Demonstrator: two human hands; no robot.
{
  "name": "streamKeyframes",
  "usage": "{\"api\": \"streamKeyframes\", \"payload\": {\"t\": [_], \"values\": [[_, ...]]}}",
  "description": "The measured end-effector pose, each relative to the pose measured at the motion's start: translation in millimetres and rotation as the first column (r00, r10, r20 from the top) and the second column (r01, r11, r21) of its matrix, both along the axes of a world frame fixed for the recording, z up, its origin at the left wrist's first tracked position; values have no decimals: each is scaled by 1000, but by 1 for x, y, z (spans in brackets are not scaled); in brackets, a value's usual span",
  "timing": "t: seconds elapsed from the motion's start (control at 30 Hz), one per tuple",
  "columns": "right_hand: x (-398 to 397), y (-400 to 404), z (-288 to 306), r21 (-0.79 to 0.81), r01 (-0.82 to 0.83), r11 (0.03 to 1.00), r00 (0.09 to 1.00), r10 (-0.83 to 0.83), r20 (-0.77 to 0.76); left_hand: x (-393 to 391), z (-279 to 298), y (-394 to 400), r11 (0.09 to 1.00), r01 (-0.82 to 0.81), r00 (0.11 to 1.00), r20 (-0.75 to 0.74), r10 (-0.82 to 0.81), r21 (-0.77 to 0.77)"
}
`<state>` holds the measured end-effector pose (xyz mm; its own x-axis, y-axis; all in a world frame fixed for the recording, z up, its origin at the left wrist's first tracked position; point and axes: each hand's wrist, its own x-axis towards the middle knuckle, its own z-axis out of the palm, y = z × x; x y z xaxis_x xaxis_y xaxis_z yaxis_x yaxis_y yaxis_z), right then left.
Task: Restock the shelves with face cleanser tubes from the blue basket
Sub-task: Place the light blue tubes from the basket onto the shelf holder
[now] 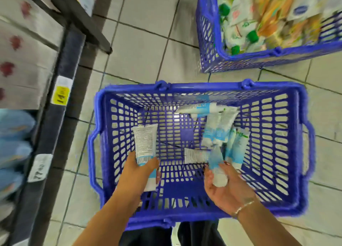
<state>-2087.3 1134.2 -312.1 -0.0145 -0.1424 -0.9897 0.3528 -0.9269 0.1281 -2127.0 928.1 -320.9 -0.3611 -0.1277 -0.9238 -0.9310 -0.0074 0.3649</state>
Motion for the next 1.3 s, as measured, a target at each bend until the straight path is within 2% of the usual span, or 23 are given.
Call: {"api": "streamKeyframes", "payload": {"t": [0.1,0.2,0.3,0.4,0.5,0.6,0.67,0.77,0.87,0.97,1.13,1.23,1.3], "values": [[1,-11,45,-48,-90,995,993,86,-81,3,45,-8,999,-17,999,-36,18,28],[-20,-25,94,-31,-220,975,970,216,-113,-9,95,-14,997,-50,995,-87,55,59],[-42,-39,146,-11,-322,947,927,313,-209,-24,152,-24,989,-68,987,-137,86,131],[-55,-58,204,12,-300,954,893,285,-348,-28,210,-38,980,-86,979,-169,117,180],[-65,-77,264,-31,-270,962,841,220,-494,-35,267,-55,966,-87,964,-223,143,244],[-82,-98,320,26,-296,955,759,251,-600,-53,322,-72,975,-90,934,-322,154,205],[-93,-113,356,100,-337,936,702,320,-636,-63,359,-84,972,-130,899,-389,198,195],[-101,-128,405,192,-388,901,645,415,-642,-66,413,-95,953,-238,860,-414,297,189],[-98,-131,448,222,-423,878,595,454,-663,-52,466,-92,876,-332,819,-353,452,349],[-90,-128,486,291,-513,808,493,554,-671,-24,514,-88,758,-397,788,-232,571,517],[-83,-143,551,505,-568,650,220,711,-668,18,577,-92,624,-461,624,-270,733,631],[-65,-147,581,568,-588,576,91,744,-661,46,606,-87,661,-491,574,-360,736,568],[-49,-149,596,602,-607,519,5,760,-650,67,620,-82,627,-589,492,-389,779,510]]}}
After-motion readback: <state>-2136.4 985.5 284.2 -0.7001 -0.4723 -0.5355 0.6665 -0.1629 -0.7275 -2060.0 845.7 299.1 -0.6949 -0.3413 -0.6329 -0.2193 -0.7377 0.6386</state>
